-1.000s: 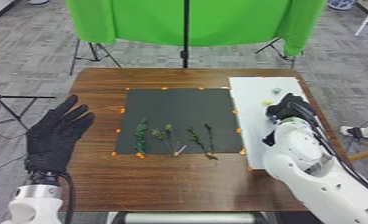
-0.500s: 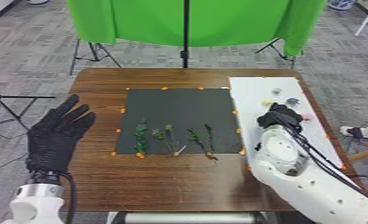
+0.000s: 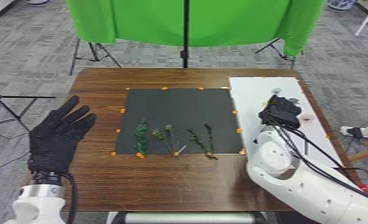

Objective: Arrange flowers

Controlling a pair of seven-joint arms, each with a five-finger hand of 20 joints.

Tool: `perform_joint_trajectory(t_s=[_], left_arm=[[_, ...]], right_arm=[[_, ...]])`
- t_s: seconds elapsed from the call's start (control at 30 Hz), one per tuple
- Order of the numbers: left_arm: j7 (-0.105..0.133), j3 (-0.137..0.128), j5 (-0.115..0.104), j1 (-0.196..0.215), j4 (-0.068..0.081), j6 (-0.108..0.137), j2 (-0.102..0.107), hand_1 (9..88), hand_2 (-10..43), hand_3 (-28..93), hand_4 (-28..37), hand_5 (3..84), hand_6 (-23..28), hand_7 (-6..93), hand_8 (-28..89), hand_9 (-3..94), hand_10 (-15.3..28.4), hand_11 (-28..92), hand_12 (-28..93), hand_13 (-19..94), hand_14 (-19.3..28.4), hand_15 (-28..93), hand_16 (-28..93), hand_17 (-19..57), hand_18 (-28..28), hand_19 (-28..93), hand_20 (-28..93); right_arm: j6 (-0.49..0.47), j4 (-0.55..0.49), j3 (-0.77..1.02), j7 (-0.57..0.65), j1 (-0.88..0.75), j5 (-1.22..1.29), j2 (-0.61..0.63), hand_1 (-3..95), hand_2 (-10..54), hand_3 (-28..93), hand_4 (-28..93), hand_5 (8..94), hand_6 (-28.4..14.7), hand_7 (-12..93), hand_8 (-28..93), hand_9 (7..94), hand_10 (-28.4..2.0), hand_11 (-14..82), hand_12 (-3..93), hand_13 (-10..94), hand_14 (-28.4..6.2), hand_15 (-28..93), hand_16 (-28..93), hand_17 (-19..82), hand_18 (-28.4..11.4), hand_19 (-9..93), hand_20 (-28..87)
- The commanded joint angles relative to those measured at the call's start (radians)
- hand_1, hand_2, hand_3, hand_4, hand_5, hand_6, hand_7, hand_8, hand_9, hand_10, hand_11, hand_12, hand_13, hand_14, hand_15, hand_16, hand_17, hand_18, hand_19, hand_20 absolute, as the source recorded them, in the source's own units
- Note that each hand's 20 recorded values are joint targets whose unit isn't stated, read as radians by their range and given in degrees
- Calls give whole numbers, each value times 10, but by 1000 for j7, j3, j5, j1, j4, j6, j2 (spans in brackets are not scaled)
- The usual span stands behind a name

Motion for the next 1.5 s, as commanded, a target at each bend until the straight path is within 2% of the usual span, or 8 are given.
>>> perform_joint_trajectory(t_s=[0.03,0.2,0.37,0.5,0.8,0.9,1.07,1.5], left_arm=[[2,-26,1,11,-3,-5,2,241,65,802,-236,415,120,118,-86,379,215,266,107,289,284,548,-102,-81,259,579,142],[-52,-42,26,-54,-9,-6,4,240,64,803,-237,413,121,117,-86,375,214,265,108,288,284,548,-102,-80,260,580,142],[-116,35,47,-219,28,-35,28,240,65,802,-239,412,121,117,-86,369,214,265,109,287,284,548,-102,-80,260,583,144],[-94,52,48,-265,26,-34,61,240,66,801,-239,411,121,117,-86,366,213,266,109,285,284,547,-102,-79,261,586,146],[-104,100,46,-359,60,-40,58,241,65,802,-237,411,120,118,-86,366,214,266,109,286,284,548,-102,-78,262,588,149],[-46,124,28,-378,72,-45,85,241,65,802,-237,412,121,118,-86,366,214,266,109,285,284,547,-102,-78,263,587,150],[-53,134,31,-414,91,-57,70,242,64,803,-237,412,121,118,-86,367,214,267,110,286,284,547,-102,-78,263,587,150],[-56,127,31,-393,90,-69,69,242,64,802,-235,414,121,119,-86,370,215,269,110,286,284,547,-102,-78,261,586,150]], right_arm=[[16,-134,-19,-172,50,-48,-121,540,-95,711,-283,871,0,171,43,888,-100,392,237,735,-90,802,174,338,-250,932,480],[-84,-110,-58,-427,61,-24,-339,538,-95,717,-283,874,-1,167,48,886,-100,396,242,732,-92,803,179,326,-249,932,488],[-65,-14,-152,-526,153,33,-457,524,-95,717,-283,870,8,167,48,876,-96,412,245,719,-92,807,185,297,-240,931,487],[-116,72,-154,-615,165,11,-546,520,-95,715,-283,865,15,168,41,863,-94,431,250,709,-95,814,189,283,-239,927,485],[-234,142,-247,-629,200,-10,-539,511,-95,701,-283,859,31,161,20,851,-87,458,245,694,-95,813,189,262,-242,908,489],[-190,155,-392,-571,320,47,-515,508,-95,694,-283,854,36,157,13,842,-89,470,246,685,-96,816,191,255,-239,903,493],[-226,176,-395,-586,344,28,-525,504,-95,673,-283,832,43,149,2,823,-86,485,244,673,-98,822,190,246,-236,896,499],[-243,158,-394,-613,350,-7,-524,400,-95,703,-283,722,44,167,-128,768,-102,541,208,640,-108,842,180,223,-241,884,534]])
